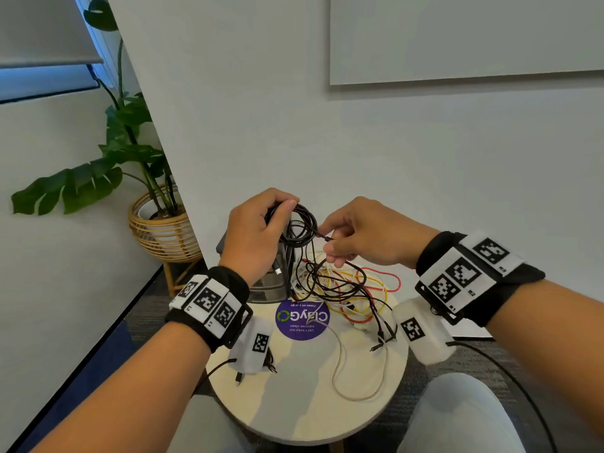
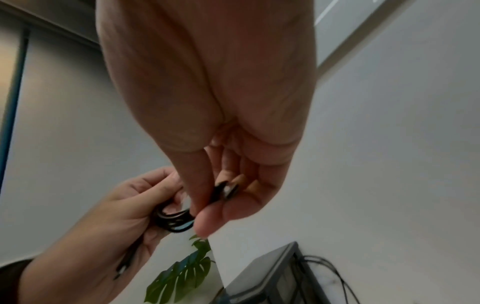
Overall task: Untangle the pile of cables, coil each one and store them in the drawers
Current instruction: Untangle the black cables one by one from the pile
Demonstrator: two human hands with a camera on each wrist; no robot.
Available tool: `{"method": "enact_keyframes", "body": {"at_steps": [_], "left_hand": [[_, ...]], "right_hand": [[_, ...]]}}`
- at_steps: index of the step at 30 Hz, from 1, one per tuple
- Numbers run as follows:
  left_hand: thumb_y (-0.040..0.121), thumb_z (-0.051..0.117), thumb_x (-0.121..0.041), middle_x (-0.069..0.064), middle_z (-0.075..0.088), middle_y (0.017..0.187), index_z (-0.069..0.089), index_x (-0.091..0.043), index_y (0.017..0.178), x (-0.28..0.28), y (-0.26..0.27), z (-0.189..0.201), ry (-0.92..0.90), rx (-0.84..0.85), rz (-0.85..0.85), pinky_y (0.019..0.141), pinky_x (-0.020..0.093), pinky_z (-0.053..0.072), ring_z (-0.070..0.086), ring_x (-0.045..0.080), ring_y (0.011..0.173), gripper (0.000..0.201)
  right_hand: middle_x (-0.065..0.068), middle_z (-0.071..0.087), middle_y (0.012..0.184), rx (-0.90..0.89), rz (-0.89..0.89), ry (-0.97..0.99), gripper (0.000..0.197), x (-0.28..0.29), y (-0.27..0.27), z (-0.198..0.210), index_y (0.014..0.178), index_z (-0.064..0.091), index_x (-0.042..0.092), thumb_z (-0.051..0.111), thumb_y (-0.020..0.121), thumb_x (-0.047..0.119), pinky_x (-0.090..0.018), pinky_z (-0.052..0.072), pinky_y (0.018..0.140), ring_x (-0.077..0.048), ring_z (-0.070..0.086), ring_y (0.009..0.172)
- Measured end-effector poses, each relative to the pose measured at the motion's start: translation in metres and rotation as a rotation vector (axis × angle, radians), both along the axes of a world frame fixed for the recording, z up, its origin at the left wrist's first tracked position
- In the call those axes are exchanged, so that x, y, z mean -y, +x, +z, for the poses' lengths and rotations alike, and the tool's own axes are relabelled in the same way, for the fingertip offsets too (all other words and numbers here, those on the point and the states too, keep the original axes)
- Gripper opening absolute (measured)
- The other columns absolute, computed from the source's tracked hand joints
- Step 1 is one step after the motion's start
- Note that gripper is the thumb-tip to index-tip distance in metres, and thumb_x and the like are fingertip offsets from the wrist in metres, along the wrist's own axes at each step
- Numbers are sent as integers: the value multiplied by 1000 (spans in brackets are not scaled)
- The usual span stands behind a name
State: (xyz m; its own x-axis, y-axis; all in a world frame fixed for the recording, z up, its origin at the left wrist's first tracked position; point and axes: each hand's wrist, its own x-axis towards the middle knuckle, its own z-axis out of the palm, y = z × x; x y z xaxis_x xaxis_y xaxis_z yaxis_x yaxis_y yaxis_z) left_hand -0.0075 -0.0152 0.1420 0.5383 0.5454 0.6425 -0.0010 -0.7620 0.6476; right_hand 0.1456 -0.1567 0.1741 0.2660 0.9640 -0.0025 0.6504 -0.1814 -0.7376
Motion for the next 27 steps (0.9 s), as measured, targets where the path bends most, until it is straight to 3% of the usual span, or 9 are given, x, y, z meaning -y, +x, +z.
{"method": "enact_keyframes", "body": {"at_steps": [3,5,6,9,15,19,21,23,27], "left_hand": [[103,59,-21,-17,66,82,73,-16,106,2,1,-3,-22,10,40,72,15,45,60,-1,78,15],[103,58,-23,-16,66,83,71,-19,104,0,3,-6,-61,21,86,73,19,48,61,1,79,14],[103,58,-24,-15,66,84,71,-20,104,-2,4,-7,-76,21,107,74,21,49,62,2,80,13],[103,59,-25,-15,67,86,71,-19,102,-2,7,-8,-122,29,138,79,30,53,62,4,83,14],[101,61,-27,-9,69,85,71,-21,100,3,14,-1,-247,61,123,77,49,60,68,13,86,12],[101,61,-24,-8,69,86,72,-19,99,7,14,6,-265,78,131,81,37,57,66,11,84,12],[101,61,-25,-4,69,86,71,-19,98,7,13,6,-314,94,124,74,39,58,67,16,81,12],[103,59,-25,5,69,89,69,-17,101,8,13,6,-411,117,107,60,40,59,68,25,69,13],[105,54,-19,8,65,92,63,-9,112,12,18,6,-561,155,84,50,28,53,59,10,49,15]], "right_hand": [[6,69,108,268,-10,-25,53,3,-4,-1,136,56,26,78,87,30,-32,49,89,-14,65,99],[8,55,126,367,-51,93,64,8,-17,-5,140,47,36,77,84,40,-39,43,95,-15,51,116],[9,50,128,439,-65,188,60,9,-25,-6,137,48,39,75,84,43,-41,39,95,-15,44,118],[12,47,111,678,-14,313,31,9,-46,-7,114,62,38,68,87,51,-41,31,89,-14,36,107],[14,43,95,818,9,241,28,-5,-60,-10,100,70,30,65,90,55,-41,26,83,-14,34,99],[15,37,88,820,-49,338,17,-11,-66,-11,91,73,27,60,98,36,-38,19,77,-14,31,94],[15,37,87,821,-74,355,18,-10,-67,-13,91,73,27,59,99,35,-39,20,77,-18,38,95],[14,36,89,834,-96,344,22,-10,-68,-16,94,74,27,60,96,44,-39,19,76,-18,37,95],[14,40,92,821,-140,242,24,-17,-68,-16,102,72,28,56,99,47,-37,13,75,-14,28,97]]}}
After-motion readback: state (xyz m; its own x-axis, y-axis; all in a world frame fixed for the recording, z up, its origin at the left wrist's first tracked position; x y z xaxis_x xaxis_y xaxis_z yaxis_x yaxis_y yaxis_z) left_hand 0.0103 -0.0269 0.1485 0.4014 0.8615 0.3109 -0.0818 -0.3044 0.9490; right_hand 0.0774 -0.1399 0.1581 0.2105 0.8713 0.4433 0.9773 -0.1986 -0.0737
